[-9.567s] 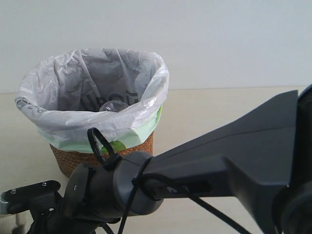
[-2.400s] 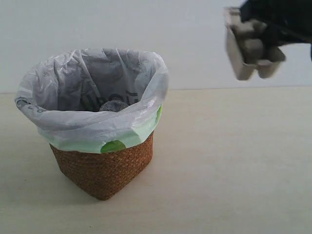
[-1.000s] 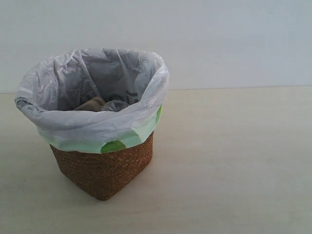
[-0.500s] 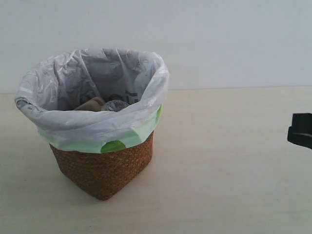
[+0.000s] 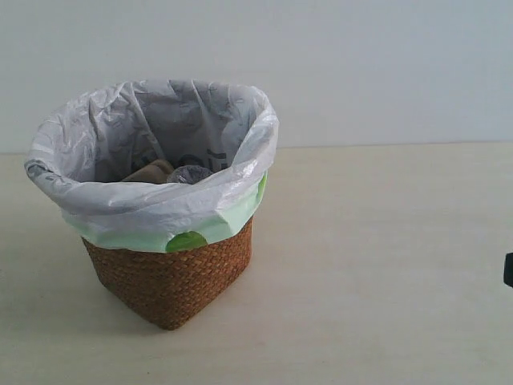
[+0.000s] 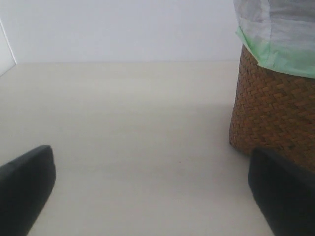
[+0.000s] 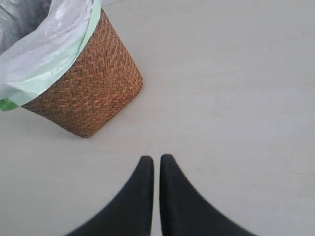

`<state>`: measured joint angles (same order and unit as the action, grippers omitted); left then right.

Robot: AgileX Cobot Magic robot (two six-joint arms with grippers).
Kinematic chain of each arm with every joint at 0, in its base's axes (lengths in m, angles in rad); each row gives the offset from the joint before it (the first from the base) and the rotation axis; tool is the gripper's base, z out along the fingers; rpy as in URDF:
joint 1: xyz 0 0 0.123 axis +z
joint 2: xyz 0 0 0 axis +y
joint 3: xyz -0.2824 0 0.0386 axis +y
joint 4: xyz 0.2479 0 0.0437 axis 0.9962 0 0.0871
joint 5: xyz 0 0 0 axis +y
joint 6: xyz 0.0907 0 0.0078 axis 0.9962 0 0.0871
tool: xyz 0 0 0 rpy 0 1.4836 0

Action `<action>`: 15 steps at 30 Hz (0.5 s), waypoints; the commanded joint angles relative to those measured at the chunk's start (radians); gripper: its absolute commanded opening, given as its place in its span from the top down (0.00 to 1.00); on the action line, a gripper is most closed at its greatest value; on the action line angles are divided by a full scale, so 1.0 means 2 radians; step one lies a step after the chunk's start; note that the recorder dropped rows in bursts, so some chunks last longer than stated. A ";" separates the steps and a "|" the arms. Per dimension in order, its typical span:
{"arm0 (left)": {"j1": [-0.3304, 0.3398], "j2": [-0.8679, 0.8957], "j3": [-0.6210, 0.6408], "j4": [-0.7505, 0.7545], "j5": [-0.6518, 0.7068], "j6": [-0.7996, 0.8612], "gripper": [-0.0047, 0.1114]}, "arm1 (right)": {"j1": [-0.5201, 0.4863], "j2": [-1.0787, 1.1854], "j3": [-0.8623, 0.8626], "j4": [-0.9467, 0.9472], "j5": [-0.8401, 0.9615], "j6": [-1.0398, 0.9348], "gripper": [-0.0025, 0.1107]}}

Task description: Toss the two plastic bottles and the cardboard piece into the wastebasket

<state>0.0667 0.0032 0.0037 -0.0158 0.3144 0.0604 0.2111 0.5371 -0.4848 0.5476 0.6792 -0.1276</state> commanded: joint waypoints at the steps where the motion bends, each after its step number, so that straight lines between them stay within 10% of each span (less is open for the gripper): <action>1: -0.004 -0.002 -0.002 -0.001 -0.004 -0.004 0.03 | 0.016 -0.013 0.005 -0.015 -0.030 -0.009 0.98; 15: -0.004 -0.002 -0.002 -0.001 -0.004 -0.004 0.03 | 0.034 -0.259 0.221 -0.015 -0.284 0.000 0.98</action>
<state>0.0667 0.0032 0.0037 -0.0158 0.3144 0.0604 0.2677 0.0749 -0.0945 0.5232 0.1857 -0.1267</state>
